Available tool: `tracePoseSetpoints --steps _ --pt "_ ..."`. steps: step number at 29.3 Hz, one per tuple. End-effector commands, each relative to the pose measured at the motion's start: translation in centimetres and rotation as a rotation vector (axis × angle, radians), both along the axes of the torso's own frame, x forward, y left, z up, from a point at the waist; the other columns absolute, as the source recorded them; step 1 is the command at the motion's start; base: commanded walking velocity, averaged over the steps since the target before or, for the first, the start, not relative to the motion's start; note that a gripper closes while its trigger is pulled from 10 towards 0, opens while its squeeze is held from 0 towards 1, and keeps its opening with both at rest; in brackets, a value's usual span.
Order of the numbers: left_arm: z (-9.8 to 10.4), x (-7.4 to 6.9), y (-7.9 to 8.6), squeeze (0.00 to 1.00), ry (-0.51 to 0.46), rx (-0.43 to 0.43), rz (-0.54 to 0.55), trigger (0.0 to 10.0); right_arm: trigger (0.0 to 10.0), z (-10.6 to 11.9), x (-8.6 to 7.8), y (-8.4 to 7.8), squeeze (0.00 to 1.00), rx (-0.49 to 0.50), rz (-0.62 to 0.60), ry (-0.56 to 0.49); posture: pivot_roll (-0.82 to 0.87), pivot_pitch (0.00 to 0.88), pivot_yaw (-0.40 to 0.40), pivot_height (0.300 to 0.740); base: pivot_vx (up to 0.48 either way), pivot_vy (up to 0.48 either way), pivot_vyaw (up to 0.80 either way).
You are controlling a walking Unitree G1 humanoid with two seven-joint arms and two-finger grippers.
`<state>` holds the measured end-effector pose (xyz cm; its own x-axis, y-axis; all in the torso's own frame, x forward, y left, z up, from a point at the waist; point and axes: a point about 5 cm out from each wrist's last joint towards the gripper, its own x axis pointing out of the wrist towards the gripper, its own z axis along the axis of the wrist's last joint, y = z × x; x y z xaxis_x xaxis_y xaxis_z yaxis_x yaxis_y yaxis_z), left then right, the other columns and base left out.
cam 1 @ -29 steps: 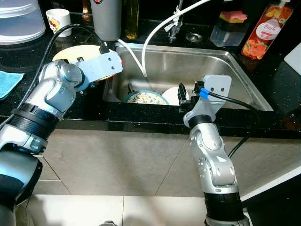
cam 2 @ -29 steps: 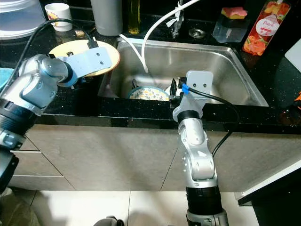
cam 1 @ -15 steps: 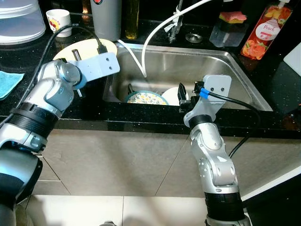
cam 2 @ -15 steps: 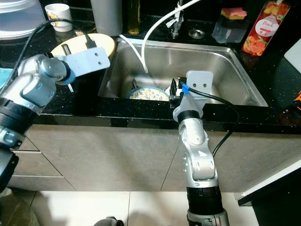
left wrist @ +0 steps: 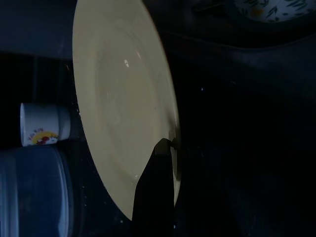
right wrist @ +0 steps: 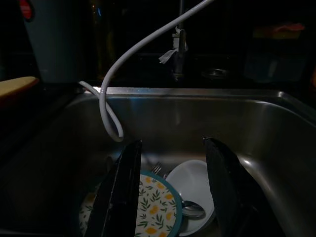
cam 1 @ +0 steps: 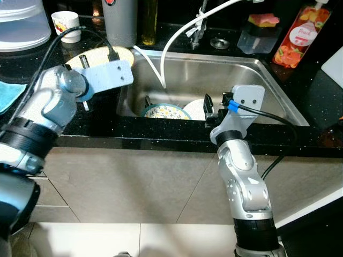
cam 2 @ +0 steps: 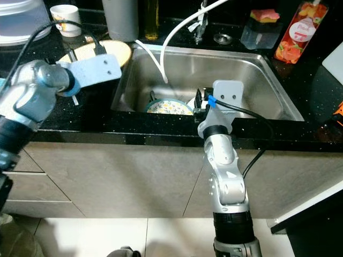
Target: Kitchen organization
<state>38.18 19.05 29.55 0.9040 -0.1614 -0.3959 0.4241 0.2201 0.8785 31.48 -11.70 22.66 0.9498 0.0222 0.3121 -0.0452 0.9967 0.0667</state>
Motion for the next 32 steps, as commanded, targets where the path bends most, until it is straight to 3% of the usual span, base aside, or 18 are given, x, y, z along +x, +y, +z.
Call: tracePoseSetpoints --steps 1,2,5,6,10,14,23,27,28,29,32 --pt "-0.4 0.0 0.2 0.13 -0.002 0.041 -0.004 10.0 10.0 -0.2 0.1 -0.2 0.0 0.004 -0.008 0.006 0.27 0.069 -0.039 0.74 0.0 0.0 0.0" --pt "-0.4 0.0 0.2 1.0 0.0 0.04 -0.003 10.0 10.0 -0.2 0.1 -0.2 0.0 0.004 -0.008 0.006 0.27 0.069 -0.039 0.74 0.0 0.0 0.0" --pt "-0.3 0.0 0.2 1.0 0.012 0.025 0.007 10.0 10.0 -0.2 0.1 -0.2 0.0 0.004 -0.01 0.006 0.27 0.073 -0.038 0.74 0.0 0.0 0.0" --pt "-0.1 -0.1 0.3 0.0 0.019 0.019 0.013 10.0 10.0 -0.3 0.0 -0.3 0.0 0.004 -0.012 0.007 0.27 0.073 -0.038 0.74 0.0 0.0 0.0" --pt "0.0 -0.4 0.3 0.0 0.055 0.003 0.001 10.0 10.0 -0.3 0.0 -0.4 0.0 0.003 -0.014 0.008 0.27 0.077 -0.039 0.74 0.0 0.0 0.0" --pt "0.4 -0.6 -0.4 0.0 0.079 -0.075 -0.03 10.0 10.0 -0.3 0.0 -0.3 0.0 0.005 -0.012 0.008 0.27 0.079 -0.039 0.74 0.0 0.0 0.0" --pt "0.1 -0.2 0.0 0.0 0.079 -0.03 -0.012 10.0 10.0 -0.3 0.0 -0.3 0.0 0.004 -0.015 0.009 0.26 0.082 -0.039 0.74 0.0 0.0 0.0" --pt "-0.1 -0.2 0.3 0.0 0.079 -0.014 0.004 9.6 10.0 -0.3 0.0 -0.4 0.0 0.004 -0.016 0.01 0.26 0.084 -0.038 0.74 0.0 0.0 0.0" --pt "-0.2 -0.1 0.6 0.0 0.075 -0.001 0.02 9.3 10.0 -0.3 0.0 -0.4 0.0 0.004 -0.016 0.01 0.26 0.084 -0.038 0.74 0.0 0.0 0.0" --pt "-0.2 0.0 0.7 0.0 0.074 0.004 0.028 8.3 10.0 -0.3 0.0 -0.4 0.0 0.004 -0.015 0.01 0.26 0.085 -0.039 0.74 0.0 0.0 0.0" --pt "-0.4 0.0 1.0 0.0 0.081 0.008 0.035 8.0 10.0 -0.3 0.0 -0.4 0.0 0.004 -0.014 0.01 0.26 0.085 -0.04 0.74 0.0 0.0 0.0"
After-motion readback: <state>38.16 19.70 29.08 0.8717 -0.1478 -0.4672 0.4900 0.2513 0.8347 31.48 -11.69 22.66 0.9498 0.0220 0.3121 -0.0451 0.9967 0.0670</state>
